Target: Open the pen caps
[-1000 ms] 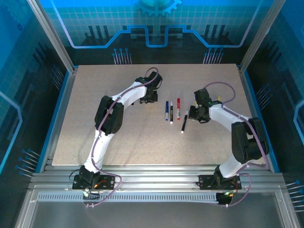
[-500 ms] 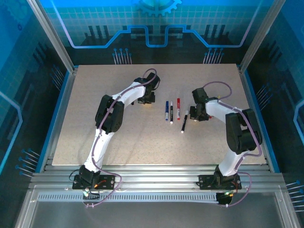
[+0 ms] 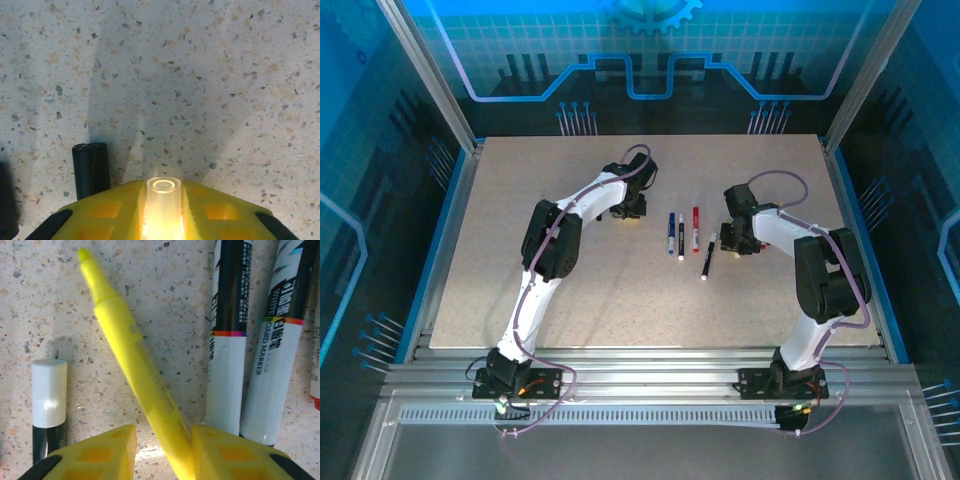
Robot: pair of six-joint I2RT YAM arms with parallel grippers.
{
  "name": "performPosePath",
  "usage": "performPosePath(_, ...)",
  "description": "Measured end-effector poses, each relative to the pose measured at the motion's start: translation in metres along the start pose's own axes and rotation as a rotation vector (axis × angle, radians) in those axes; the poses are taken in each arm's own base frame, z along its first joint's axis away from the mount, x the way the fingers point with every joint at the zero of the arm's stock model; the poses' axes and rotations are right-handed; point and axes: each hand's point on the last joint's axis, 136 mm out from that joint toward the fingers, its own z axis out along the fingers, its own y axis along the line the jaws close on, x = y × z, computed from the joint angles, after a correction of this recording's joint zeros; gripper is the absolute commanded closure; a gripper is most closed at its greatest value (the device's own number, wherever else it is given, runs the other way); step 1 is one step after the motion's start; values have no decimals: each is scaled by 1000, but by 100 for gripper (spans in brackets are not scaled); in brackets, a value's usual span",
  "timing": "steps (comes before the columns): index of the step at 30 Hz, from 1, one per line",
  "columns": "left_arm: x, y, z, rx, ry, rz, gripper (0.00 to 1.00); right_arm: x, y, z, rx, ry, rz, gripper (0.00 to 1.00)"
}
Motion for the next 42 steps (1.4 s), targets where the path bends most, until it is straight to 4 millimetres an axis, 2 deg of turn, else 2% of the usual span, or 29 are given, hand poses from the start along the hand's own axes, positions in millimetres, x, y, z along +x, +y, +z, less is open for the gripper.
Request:
performPosePath(6,-2,0,-3,-4,0,0,74,1,-1,-1,5,3,-1,66)
performPosePath(11,-4,-1,-9,2,-10,1,74,-6,1,-14,-14,-34,2,66)
performPosePath(14,-11,-4,-24,16,-39,-1,74,-10,7,-28,-39,-68,-4,65)
performPosePath(17,-19,-14,-50,52,-92,3,74,-15,19,-44,-93,-106,-13,65)
performPosePath(21,-26,-35,-84,118,-164,17,72,-25,44,-68,-221,-183,-24,59)
performPosePath(24,-23,-51,-94,177,-180,24,70,-28,64,-81,-325,-231,-44,58)
performPosePath(28,-14,-67,-89,243,-154,17,70,-29,85,-83,-397,-249,-69,58)
performPosePath(33,-11,-79,-87,297,-138,5,70,-20,102,-72,-444,-225,-88,57)
performPosePath(36,-4,-87,-78,307,-117,12,70,-12,103,-67,-446,-205,-93,55)
performPosePath(42,11,-103,-54,311,-67,39,70,-11,103,-65,-445,-205,-94,55)
